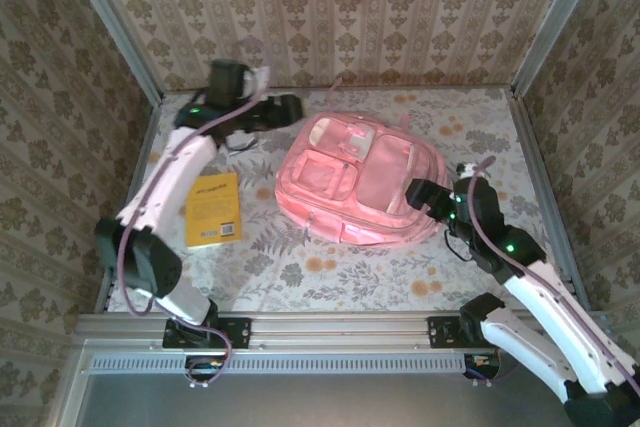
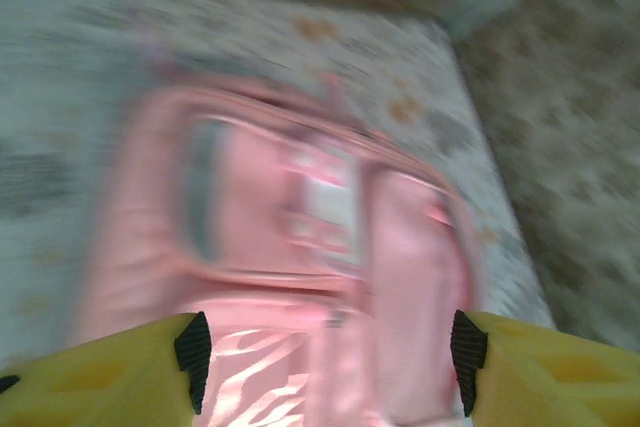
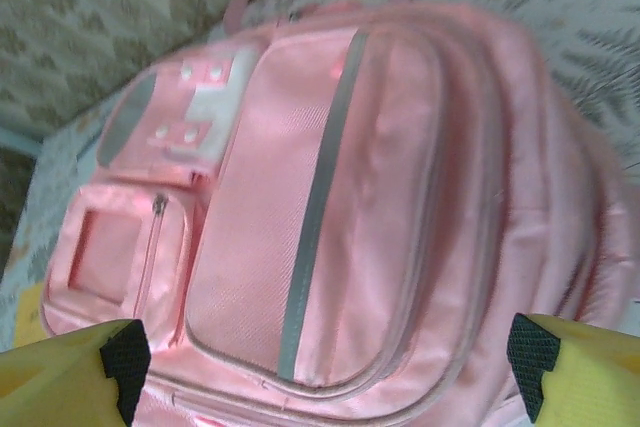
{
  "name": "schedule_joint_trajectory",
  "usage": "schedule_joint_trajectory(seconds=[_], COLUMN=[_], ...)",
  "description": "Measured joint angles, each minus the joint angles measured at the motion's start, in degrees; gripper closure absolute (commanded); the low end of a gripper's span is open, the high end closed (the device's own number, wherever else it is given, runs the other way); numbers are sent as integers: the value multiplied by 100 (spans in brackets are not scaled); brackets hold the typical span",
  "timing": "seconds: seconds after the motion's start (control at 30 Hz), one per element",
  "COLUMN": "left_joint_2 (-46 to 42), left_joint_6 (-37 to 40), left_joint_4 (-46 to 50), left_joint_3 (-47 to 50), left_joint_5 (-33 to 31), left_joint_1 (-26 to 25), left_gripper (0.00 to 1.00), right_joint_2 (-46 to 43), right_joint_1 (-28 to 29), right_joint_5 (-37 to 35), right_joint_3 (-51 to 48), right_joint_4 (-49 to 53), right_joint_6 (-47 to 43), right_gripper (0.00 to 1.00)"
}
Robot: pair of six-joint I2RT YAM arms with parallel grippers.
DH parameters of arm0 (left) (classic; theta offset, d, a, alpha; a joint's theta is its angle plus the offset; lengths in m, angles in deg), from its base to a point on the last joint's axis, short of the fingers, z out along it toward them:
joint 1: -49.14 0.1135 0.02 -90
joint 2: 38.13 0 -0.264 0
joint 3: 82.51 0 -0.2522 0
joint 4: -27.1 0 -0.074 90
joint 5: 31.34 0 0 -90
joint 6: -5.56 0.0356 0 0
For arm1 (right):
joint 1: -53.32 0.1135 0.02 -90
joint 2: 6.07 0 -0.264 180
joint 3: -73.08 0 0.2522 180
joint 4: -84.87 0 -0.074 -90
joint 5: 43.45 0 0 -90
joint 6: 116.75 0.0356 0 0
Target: Pack the student bag
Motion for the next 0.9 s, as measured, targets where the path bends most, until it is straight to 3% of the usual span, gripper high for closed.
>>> schedule_joint_trajectory(seconds=[0.23,0.43,0.67,0.9], left_joint_2=[-568,-275,203,1119], left_joint_6=[-125,-140,-125,-131], left_joint_4=[26,90,-155,-487], left_joint_3=[1674,2717,2846,2898], left_joint_5=[-1244,-1665,-1714,-931], left_joint_1=[1827,2914,3187,3370], left_gripper=[20,17,18,21], right_joint_2=[1034,2225,4481,6861], right_joint_1=[933,2131,3108,3604], right_joint_5=[308,236,535,981], right_joint_3=[393,1305,2914,5086], right_joint_4=[-293,-501,-752,-492], right_joint_6=[-365,-640,-588,-439], right_gripper=[7,4,3,0])
